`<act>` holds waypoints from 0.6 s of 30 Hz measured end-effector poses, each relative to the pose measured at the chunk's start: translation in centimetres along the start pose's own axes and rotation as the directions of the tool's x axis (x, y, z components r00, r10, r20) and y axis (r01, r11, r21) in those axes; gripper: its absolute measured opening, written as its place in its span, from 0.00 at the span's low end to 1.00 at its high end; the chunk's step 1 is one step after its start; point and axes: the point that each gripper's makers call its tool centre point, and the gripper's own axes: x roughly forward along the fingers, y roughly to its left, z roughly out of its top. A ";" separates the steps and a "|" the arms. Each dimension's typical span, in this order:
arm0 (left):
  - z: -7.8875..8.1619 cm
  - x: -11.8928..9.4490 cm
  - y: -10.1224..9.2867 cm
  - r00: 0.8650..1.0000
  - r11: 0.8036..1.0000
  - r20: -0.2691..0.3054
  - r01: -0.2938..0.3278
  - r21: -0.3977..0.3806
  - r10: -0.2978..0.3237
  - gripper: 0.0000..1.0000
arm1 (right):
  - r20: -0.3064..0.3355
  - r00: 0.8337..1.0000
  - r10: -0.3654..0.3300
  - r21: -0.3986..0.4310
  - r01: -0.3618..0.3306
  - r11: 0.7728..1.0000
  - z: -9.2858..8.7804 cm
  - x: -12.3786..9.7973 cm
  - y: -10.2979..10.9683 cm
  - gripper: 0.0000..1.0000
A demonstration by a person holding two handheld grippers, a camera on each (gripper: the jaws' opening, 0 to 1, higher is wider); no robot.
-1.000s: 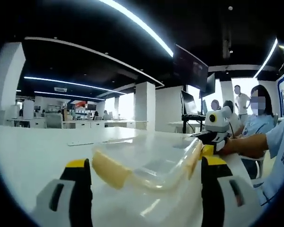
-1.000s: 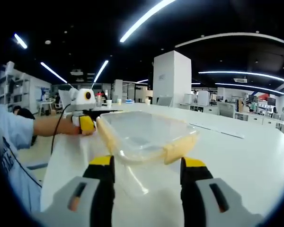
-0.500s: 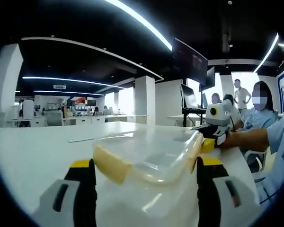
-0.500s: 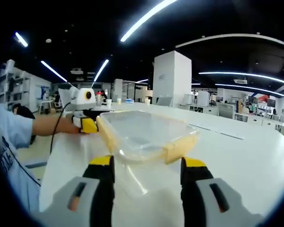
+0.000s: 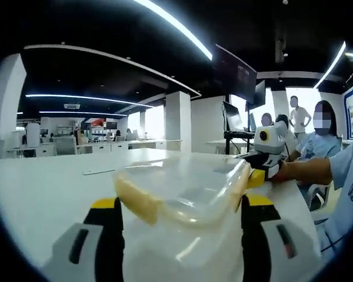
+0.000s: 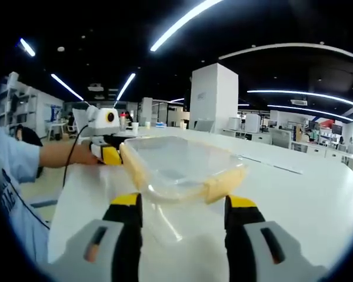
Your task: Snap each plastic latch of the storage box into its locked position after aligning the lid with the box until every specified latch is closed and the lid sits flush.
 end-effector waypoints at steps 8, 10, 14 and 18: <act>0.2 0.0 0.2 1.000 1.000 0.012 0.000 0.029 0.000 0.80 | 0.000 1.000 -0.002 -0.010 0.002 1.000 -0.1 0.1 -0.2 0.56; 0.2 0.1 0.1 1.000 1.000 0.014 0.000 0.030 -0.001 0.81 | 0.002 1.000 0.000 -0.022 0.000 1.000 -0.2 0.1 -0.2 0.57; 0.3 0.0 0.6 0.999 0.998 0.027 -0.030 0.049 0.028 0.87 | 0.000 1.000 0.000 -0.032 0.000 0.999 -0.2 0.1 -0.2 0.57; 0.3 0.0 0.5 0.999 0.999 0.025 -0.025 0.043 0.024 0.86 | -0.002 1.000 -0.010 -0.080 0.010 0.997 -0.3 0.0 -0.2 0.60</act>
